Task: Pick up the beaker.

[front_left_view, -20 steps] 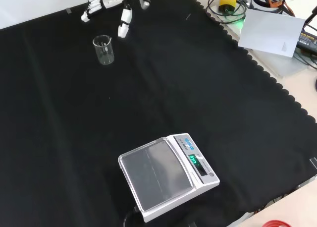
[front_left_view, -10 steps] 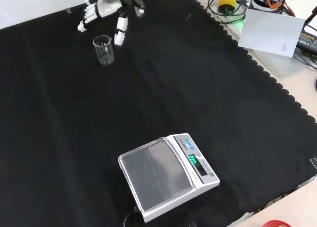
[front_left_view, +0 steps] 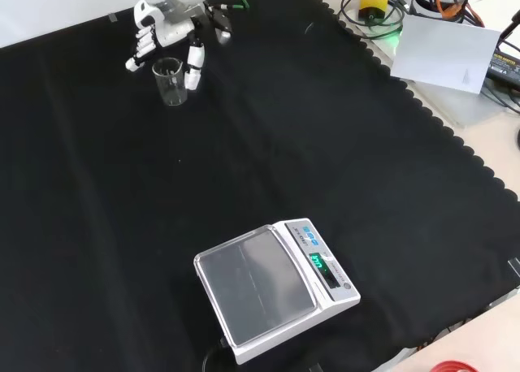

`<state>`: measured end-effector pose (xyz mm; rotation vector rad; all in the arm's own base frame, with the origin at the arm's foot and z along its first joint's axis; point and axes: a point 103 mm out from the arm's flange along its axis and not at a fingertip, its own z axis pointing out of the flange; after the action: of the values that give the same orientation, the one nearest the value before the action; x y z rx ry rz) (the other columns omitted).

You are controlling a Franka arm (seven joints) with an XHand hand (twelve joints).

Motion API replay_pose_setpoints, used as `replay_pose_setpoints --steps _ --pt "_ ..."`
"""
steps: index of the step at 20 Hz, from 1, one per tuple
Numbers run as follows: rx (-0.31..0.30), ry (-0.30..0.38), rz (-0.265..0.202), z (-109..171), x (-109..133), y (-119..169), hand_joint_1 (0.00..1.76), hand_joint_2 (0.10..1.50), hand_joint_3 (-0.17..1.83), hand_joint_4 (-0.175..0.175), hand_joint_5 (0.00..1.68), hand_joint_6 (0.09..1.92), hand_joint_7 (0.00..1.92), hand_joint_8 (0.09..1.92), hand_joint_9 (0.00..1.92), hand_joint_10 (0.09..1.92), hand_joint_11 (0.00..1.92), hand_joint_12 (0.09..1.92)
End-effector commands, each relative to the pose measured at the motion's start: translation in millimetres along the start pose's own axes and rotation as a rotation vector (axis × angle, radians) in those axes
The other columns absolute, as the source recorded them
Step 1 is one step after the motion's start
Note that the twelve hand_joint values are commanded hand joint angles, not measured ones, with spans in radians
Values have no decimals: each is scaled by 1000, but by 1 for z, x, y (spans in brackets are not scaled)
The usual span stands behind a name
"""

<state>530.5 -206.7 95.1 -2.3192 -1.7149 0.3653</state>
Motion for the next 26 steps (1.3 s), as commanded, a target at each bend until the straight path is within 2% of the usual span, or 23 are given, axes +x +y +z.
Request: replay_pose_setpoints --steps 1,2,3,5,6,8,12,16,20,26 --pt "-99 39 24 5 5 5 763 719 130 66 307 92 386 783 421 822 45 1570" --pt "-110 45 27 5 6 6 779 736 146 64 352 114 465 804 491 795 80 1566" --pt "-153 53 37 5 10 8 785 767 175 74 445 283 590 839 604 752 149 1552" --pt "-178 59 43 5 13 11 790 808 225 91 536 665 767 907 779 692 285 1497" --pt "-186 60 46 6 14 12 793 815 244 98 555 790 814 935 832 677 327 1483" --pt "-197 58 45 6 18 14 802 822 272 118 630 907 892 976 899 668 392 1464" --pt "-197 56 44 4 20 14 839 824 337 155 830 888 1024 988 990 653 480 1426" --pt "-198 54 37 -1 21 11 848 824 351 155 846 885 1046 983 1007 651 490 1421" --pt "-212 51 23 -18 27 6 852 816 371 155 849 881 1059 970 1018 642 497 1413" --pt "-232 62 -44 -52 62 1 855 812 380 153 849 881 1066 969 1025 641 503 1411"
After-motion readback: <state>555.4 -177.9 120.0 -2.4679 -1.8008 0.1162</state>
